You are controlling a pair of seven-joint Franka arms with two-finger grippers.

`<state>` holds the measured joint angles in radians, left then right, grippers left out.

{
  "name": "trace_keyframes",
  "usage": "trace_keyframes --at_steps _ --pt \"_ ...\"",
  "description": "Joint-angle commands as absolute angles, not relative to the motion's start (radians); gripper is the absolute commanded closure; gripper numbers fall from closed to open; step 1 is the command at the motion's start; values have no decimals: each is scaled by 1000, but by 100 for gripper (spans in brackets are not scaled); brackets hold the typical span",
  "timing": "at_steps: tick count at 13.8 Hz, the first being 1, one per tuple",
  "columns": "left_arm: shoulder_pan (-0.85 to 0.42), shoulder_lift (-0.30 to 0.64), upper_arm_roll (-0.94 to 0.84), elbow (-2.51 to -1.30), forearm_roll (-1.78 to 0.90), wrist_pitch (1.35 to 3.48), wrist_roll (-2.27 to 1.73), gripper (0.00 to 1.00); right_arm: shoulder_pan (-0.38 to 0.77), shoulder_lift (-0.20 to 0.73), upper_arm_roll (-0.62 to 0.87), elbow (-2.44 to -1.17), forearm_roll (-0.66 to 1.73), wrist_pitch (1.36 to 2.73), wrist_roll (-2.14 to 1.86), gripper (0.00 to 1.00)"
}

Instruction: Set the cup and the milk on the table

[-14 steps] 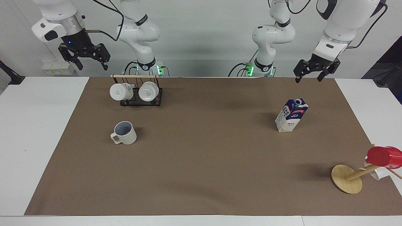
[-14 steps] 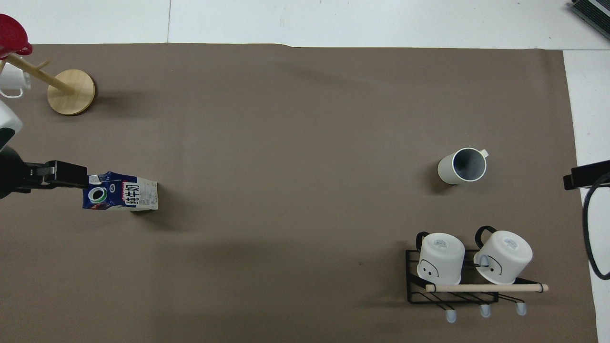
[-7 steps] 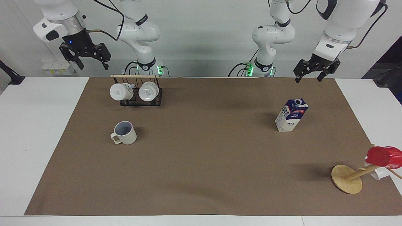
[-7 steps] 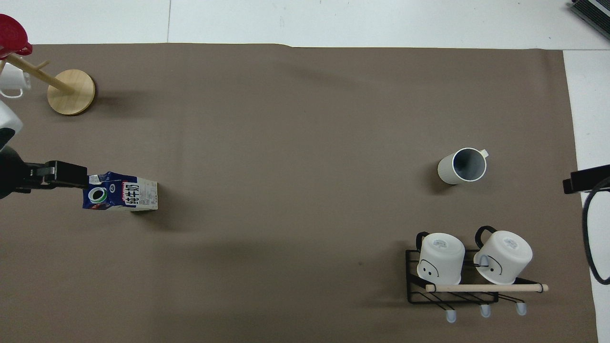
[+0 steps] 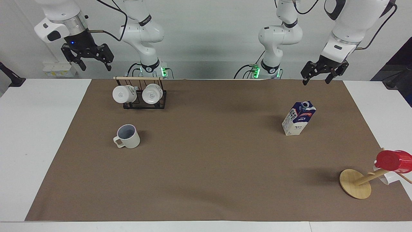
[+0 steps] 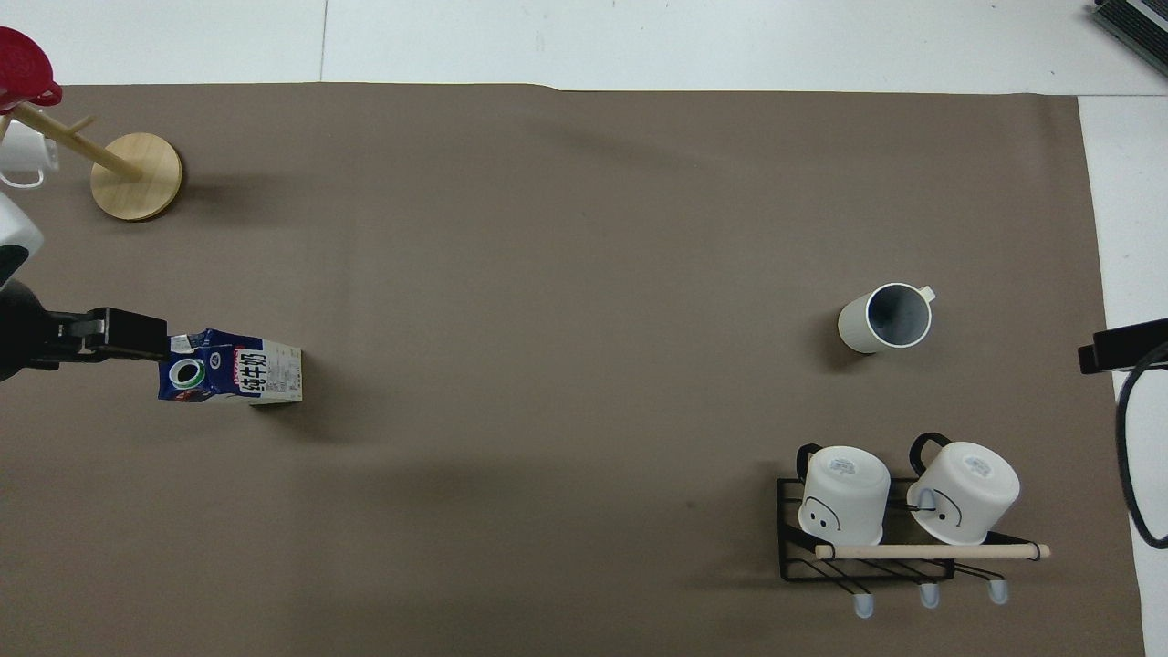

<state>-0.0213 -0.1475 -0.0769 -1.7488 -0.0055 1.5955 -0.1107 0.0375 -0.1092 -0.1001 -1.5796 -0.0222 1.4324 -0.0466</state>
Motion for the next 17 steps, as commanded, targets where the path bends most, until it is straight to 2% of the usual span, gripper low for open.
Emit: trace_keyframes --at_steps 1,4,7,11,14,17 --pt "-5 -153 -87 -1741 -14 1578 -112 0 29 -135 -97 -1612 -18 1450 -74 0" --pt "-5 -153 -87 -1741 -14 1577 -112 0 35 -123 -95 -1599 -35 1453 -67 0" --pt "-3 -155 -87 -1741 -14 1577 -112 0 37 -63 -94 -1526 -38 1453 -67 0" --pt "-3 -153 -87 -1741 -14 1580 -112 0 37 -69 -94 -1546 -35 1480 -64 0" --pt "-5 -155 -87 -1743 -14 1585 -112 0 43 -104 -86 -1679 -25 1581 -46 0" --pt "-6 -172 -87 -1775 -14 1594 -117 0 58 -88 -81 -1748 -23 1681 -45 0"
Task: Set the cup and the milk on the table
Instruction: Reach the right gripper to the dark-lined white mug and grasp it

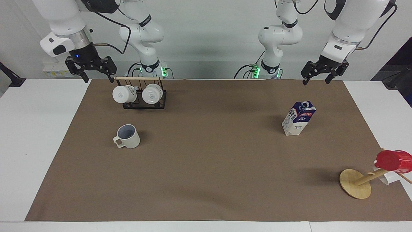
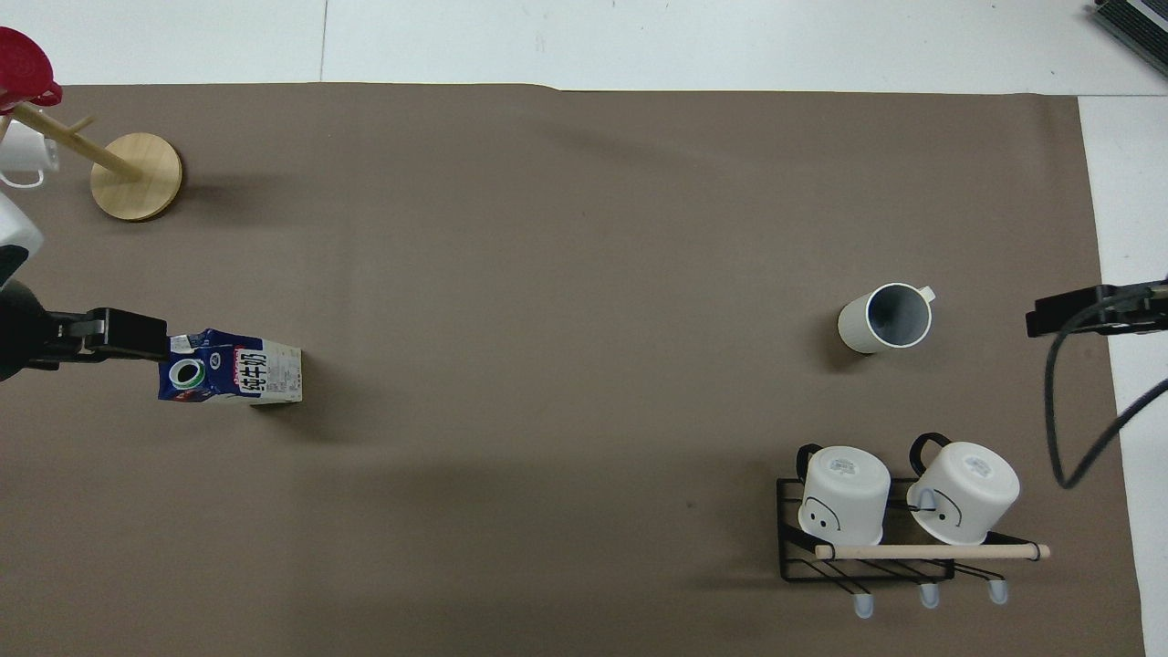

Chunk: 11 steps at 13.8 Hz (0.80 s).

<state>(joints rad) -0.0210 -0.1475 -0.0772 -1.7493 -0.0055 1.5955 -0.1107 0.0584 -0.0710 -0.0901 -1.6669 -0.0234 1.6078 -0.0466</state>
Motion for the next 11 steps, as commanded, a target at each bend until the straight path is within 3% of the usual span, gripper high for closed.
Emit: trace_keyframes --at_steps 1,4,11 --pt "-6 -181 -89 -1793 -14 1611 -117 0 61 -78 -80 -1796 -23 1740 -44 0" --pt "-11 -221 -89 -1880 -14 1666 -117 0 92 -57 -80 -1942 -23 1926 -28 0" --pt "-9 -262 -87 -2011 -14 1761 -114 0 110 63 -80 -2054 -21 2170 -8 0"
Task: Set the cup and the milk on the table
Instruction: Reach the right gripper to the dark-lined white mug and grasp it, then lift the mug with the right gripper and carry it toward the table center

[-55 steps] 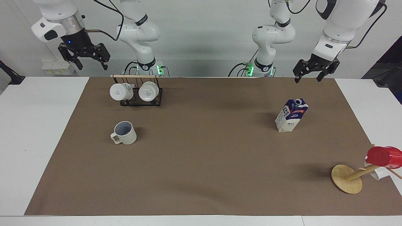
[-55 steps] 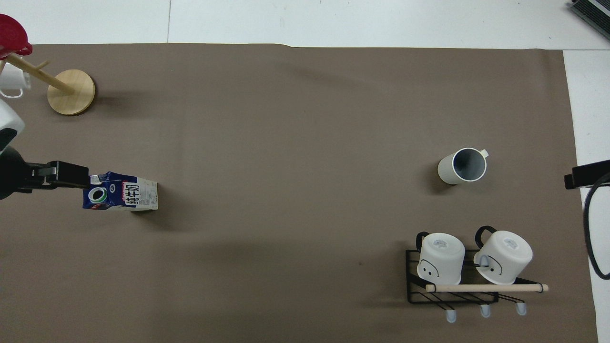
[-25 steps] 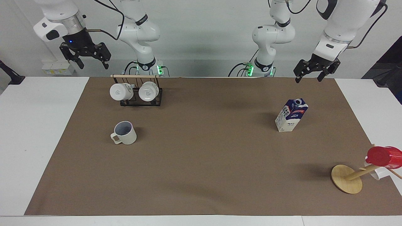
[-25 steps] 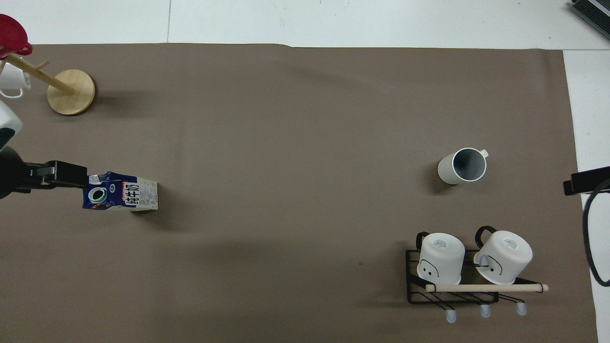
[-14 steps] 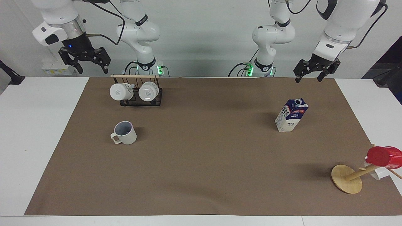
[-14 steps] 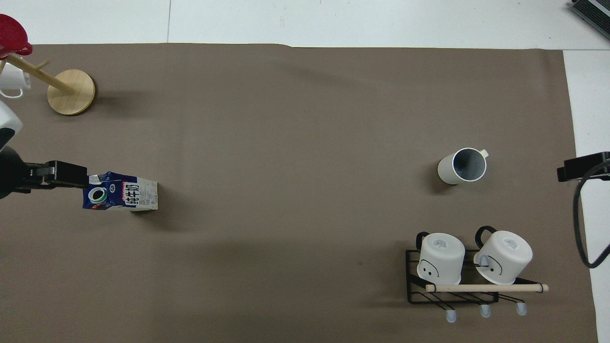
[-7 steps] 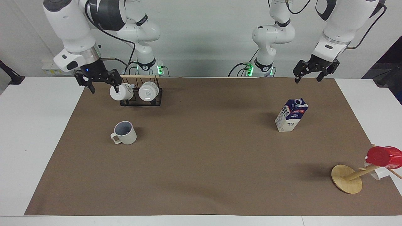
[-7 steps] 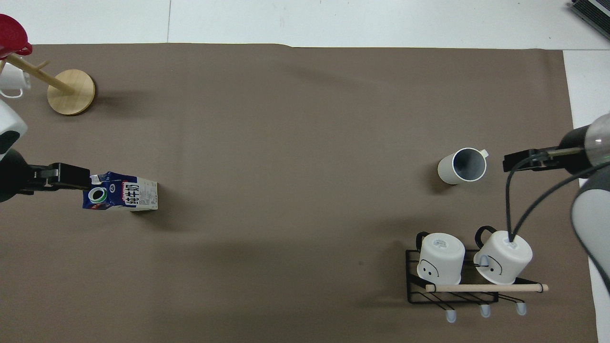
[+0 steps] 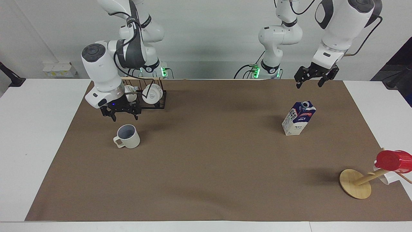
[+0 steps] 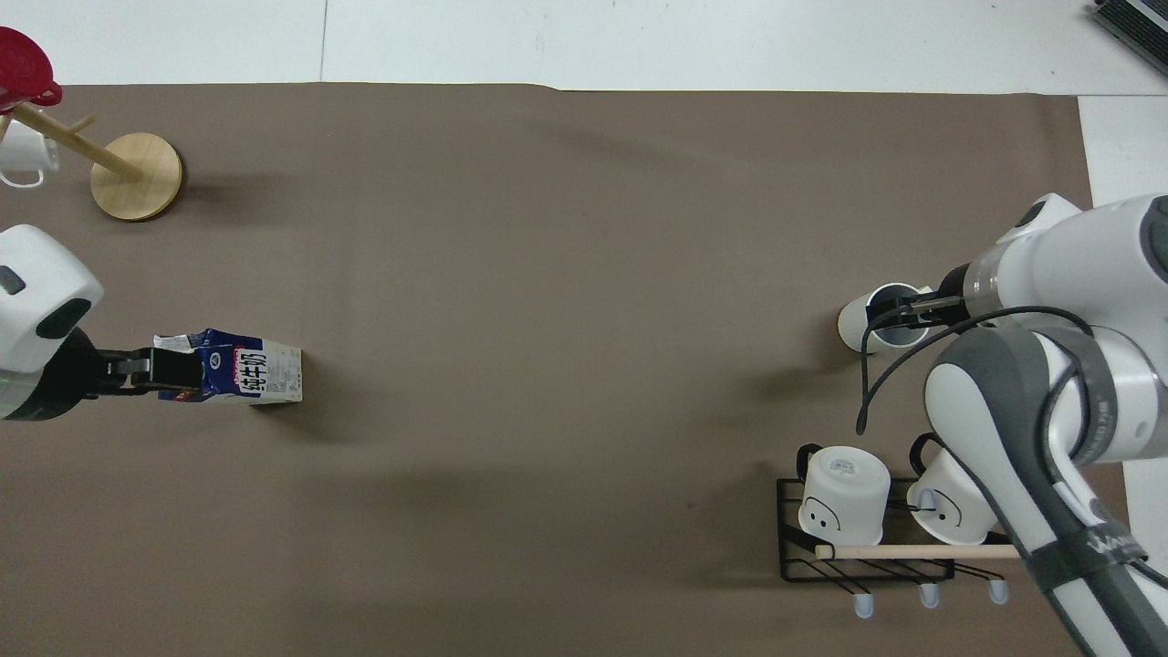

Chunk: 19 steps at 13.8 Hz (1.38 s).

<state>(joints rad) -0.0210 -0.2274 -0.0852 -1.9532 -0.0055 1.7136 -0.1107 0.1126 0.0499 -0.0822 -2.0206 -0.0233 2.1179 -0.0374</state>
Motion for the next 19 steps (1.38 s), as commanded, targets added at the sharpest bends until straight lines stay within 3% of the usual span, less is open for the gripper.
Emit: trace_keyframes --at_steps 1,10,13,16,18,19 --pt "-9 -262 -89 -2023 -14 1778 -114 0 113 80 -80 -2069 -20 2207 12 0" --pt "-3 -249 -87 -2166 -14 1998 -91 0 135 167 -80 -2117 -18 2356 101 0" --pt "32 -209 -87 -2192 -14 2071 -77 0 130 173 -80 -2115 12 2378 109 43" --pt "40 -183 -87 -2209 -14 2135 -52 0 127 209 -80 -2112 43 2442 109 63" --pt "34 -178 -87 -2223 -14 2154 -52 0 127 210 -80 -2112 43 2442 109 98" --pt "34 -176 -87 -2230 -14 2166 -52 0 127 210 -80 -2111 44 2442 110 100"
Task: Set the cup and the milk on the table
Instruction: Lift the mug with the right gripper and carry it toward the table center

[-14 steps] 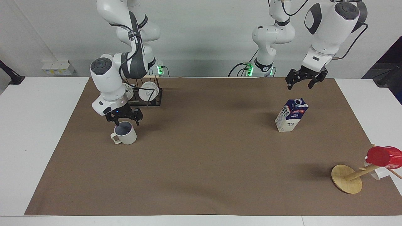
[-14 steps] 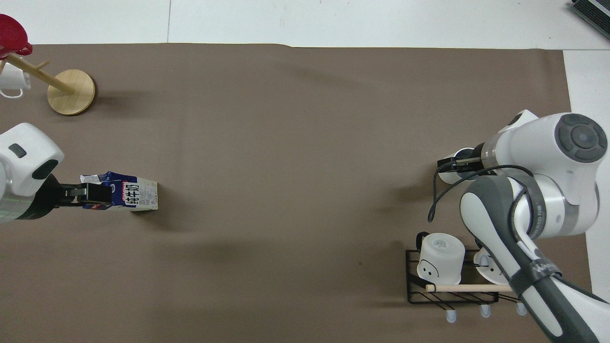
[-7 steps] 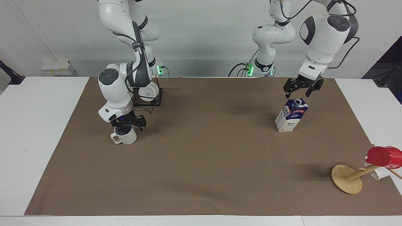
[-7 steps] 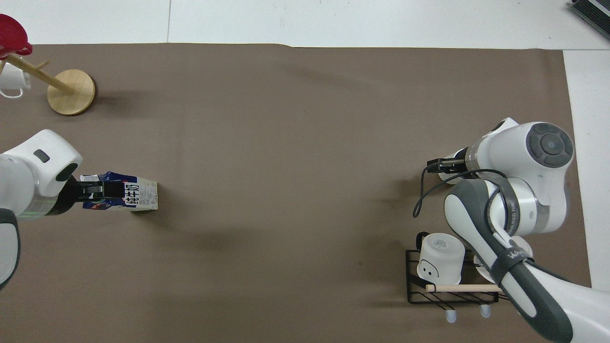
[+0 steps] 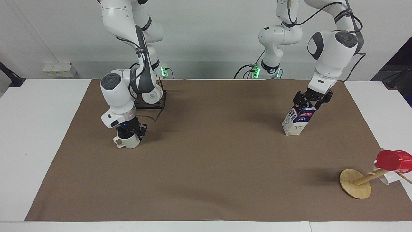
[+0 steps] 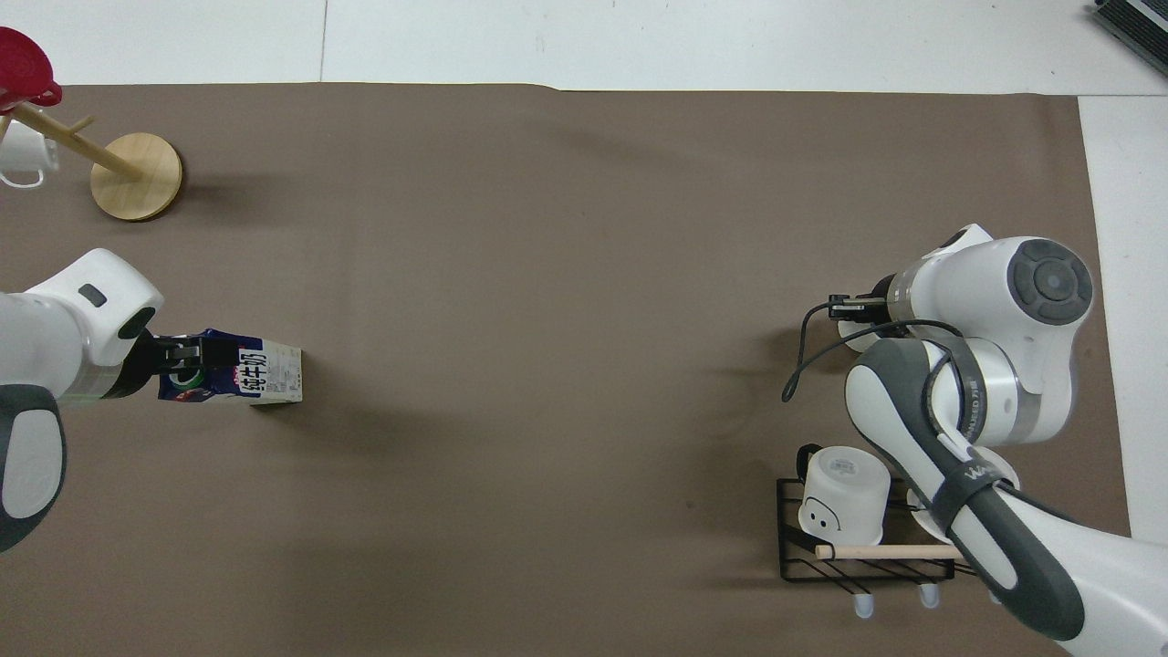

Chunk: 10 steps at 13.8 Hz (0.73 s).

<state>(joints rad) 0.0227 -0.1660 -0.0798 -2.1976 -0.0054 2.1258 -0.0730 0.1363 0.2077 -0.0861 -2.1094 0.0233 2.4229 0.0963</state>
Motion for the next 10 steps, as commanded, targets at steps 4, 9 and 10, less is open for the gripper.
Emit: trace_keyframes --at_steps 4,9,10 --pt "23 -166 -89 -2244 -14 2177 -52 0 135 196 -80 -2071 41 2402 72 100" --pt "20 -164 -90 -2237 -12 2168 -52 32 140 95 -78 -2030 41 2258 148 100" --pt "20 -161 -89 -2234 -12 2161 -52 39 156 80 -74 -2017 41 2225 181 100"
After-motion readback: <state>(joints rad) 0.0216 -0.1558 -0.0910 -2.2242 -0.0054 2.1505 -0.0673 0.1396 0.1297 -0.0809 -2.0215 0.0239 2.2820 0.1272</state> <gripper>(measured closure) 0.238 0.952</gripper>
